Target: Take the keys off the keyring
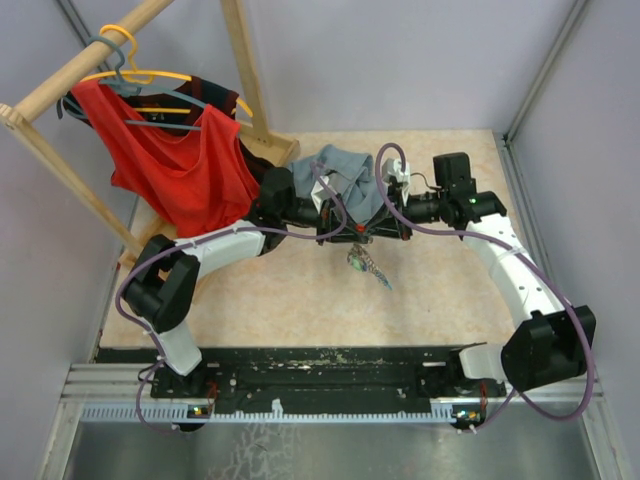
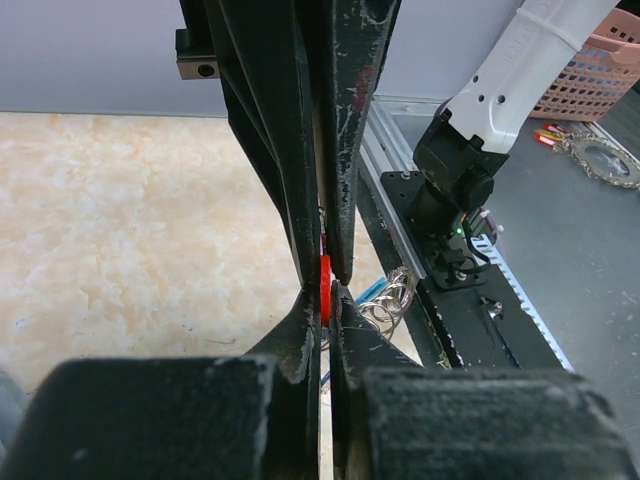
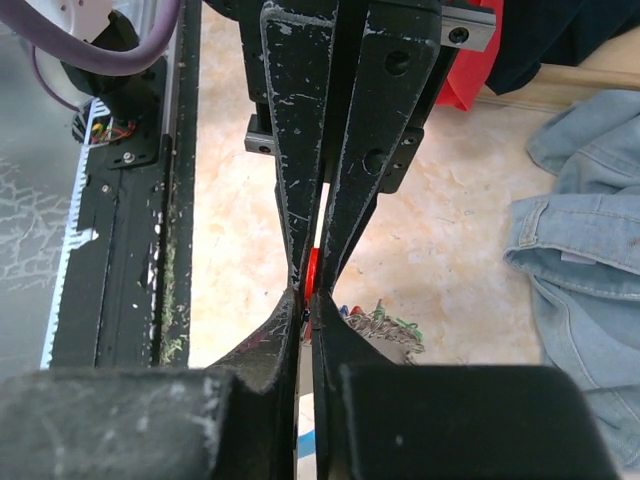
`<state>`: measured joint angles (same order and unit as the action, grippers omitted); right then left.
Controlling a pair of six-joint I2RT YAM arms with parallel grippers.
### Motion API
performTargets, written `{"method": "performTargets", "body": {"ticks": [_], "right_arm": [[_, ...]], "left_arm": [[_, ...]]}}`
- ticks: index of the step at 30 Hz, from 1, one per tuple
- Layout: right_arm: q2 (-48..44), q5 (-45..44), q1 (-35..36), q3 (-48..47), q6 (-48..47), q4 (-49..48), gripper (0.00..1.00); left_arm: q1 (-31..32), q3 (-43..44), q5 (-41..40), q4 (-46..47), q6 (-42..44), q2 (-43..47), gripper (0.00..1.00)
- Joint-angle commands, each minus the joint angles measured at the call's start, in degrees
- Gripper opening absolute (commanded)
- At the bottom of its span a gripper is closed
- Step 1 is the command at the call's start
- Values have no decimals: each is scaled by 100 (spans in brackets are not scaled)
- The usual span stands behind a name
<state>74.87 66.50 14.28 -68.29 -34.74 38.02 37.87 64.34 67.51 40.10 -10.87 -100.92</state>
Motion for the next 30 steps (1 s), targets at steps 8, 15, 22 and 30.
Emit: {"method": "performTargets", "body": {"ticks": [8,15,22,30], "right_arm": [[-50,503,116,-20,511,-549,0],[-154,800,-108,132,1135,-1107,0],[-139,822,-119,142,1180,-1180,0],[-160,813,-130,124,1185,-1180,0]], "left_arm": [[19,-198,107,1022,-434,214,22],[23,-684,-131,2107,-1026,154,39],[23,-864,-359,2753,-1477,-6,36],[26,-827,-505,2624,-1435,-83,17]]}}
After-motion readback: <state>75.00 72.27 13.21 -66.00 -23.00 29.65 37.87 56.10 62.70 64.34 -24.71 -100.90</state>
